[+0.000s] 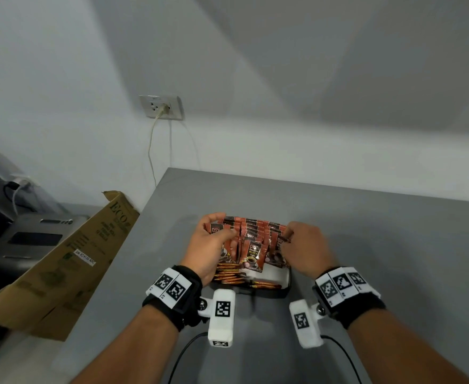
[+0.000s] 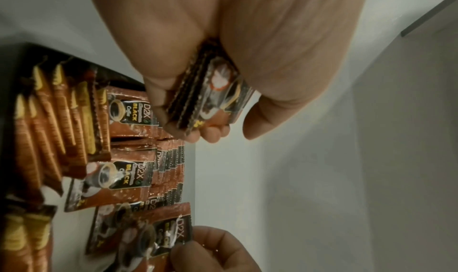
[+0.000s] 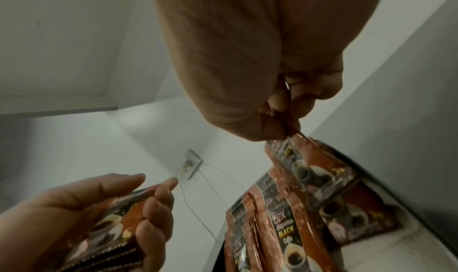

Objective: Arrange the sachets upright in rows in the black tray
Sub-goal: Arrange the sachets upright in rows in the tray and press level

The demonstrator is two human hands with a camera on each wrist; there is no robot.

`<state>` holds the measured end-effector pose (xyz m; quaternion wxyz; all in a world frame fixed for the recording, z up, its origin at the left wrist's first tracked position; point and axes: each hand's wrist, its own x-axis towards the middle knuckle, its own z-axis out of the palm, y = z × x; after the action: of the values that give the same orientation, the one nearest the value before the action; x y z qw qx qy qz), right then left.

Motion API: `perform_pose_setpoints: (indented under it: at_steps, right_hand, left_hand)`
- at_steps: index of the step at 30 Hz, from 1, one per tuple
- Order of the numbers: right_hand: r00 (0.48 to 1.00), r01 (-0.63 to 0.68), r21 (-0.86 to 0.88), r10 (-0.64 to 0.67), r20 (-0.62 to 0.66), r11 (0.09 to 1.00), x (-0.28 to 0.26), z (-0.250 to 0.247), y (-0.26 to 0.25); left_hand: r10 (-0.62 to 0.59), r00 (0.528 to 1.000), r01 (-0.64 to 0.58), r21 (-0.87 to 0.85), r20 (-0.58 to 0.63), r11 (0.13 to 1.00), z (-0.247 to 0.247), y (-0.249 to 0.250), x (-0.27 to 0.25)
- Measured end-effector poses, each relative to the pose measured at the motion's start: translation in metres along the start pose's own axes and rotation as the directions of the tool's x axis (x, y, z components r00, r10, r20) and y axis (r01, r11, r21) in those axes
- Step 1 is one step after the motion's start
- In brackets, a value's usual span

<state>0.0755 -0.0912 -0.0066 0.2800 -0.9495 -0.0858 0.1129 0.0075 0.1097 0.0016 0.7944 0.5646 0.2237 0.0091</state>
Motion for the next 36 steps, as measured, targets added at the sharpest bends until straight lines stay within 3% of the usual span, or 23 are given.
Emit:
perform_pose_setpoints:
  at_steps: [6, 15, 26, 30, 33, 36]
  right_hand:
    - [0.999, 0.015, -0.113, -0.011, 0.038, 0.994, 0.0, 0.011, -0.011]
    - [0.999, 0.031, -0.09, -0.03, 0.013, 0.995, 0.013, 0.032, 0.006]
    - [0.975, 0.201, -0.127, -0.211, -0.065, 0.971, 0.017, 0.051, 0.036]
    - [0.97, 0.203, -0.165, -0.221, -0.099, 0.965, 0.015, 0.053, 0.043]
    - [0.964, 0.194, -0.05, -0.2, -0.172, 0.98, 0.008, 0.045, 0.041]
    - [0.958, 0.255, 0.212, -0.215, -0.191, 0.943, -0.007, 0.024, 0.019]
  left_hand:
    - [-0.031, 1.0, 0.031, 0.037, 0.002, 0.999, -0.001, -0.004, -0.003]
    - [-0.045, 0.999, 0.045, 0.055, -0.005, 0.997, -0.006, -0.006, -0.004]
    - [-0.061, 0.998, 0.058, 0.143, 0.019, 0.988, -0.004, -0.01, -0.008]
    - [-0.049, 0.998, 0.04, 0.233, 0.03, 0.972, -0.003, -0.015, -0.009]
    - [-0.009, 0.998, -0.01, 0.281, 0.065, 0.96, -0.003, -0.016, -0.01]
    - [0.021, 0.991, -0.064, 0.34, 0.129, 0.938, 0.002, -0.019, -0.009]
